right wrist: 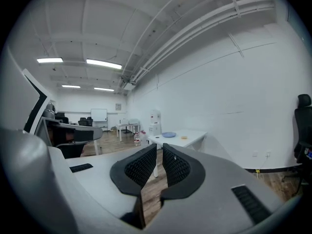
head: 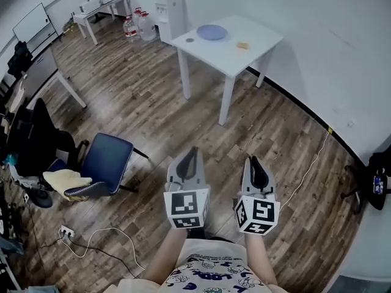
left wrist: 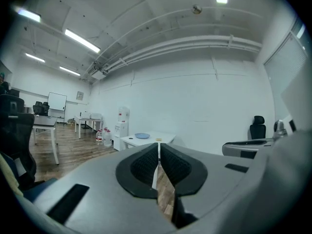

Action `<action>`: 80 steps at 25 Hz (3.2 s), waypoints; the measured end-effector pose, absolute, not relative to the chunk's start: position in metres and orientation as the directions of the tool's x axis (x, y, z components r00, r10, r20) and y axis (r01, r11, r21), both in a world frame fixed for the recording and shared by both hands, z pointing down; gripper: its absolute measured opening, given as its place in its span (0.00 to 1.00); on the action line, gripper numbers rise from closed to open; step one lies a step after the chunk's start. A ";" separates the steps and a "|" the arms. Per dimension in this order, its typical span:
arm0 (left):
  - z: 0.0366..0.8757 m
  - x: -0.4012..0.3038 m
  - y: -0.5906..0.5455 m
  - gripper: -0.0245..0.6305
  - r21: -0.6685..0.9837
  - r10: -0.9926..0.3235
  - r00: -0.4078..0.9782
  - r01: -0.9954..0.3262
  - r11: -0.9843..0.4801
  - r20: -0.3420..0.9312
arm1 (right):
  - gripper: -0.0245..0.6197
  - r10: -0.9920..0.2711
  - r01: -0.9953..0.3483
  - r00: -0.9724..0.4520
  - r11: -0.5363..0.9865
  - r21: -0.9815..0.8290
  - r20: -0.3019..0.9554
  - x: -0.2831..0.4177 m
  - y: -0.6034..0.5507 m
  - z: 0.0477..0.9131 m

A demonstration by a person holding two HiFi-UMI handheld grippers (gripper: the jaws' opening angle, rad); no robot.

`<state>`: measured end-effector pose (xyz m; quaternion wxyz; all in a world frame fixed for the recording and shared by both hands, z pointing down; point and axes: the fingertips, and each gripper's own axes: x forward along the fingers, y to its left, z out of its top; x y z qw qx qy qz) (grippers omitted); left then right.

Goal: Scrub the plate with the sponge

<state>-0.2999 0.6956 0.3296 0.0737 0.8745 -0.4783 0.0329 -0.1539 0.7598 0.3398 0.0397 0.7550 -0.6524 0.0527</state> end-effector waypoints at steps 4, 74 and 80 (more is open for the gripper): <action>0.323 -0.290 0.652 0.07 0.102 -0.820 0.558 -0.830 -0.549 0.128 | 0.11 -0.977 -0.986 0.167 -0.169 -0.003 0.130 -0.142 0.719 0.333; 0.339 -0.062 0.231 0.07 0.140 -0.856 0.477 -0.878 -0.457 0.199 | 0.10 -0.992 -0.998 0.033 -0.040 -0.049 0.123 0.093 0.275 0.334; 0.349 -0.061 0.205 0.07 0.151 -0.854 0.471 -0.882 -0.447 0.221 | 0.10 -0.990 -0.998 0.023 -0.031 -0.050 0.138 0.092 0.247 0.344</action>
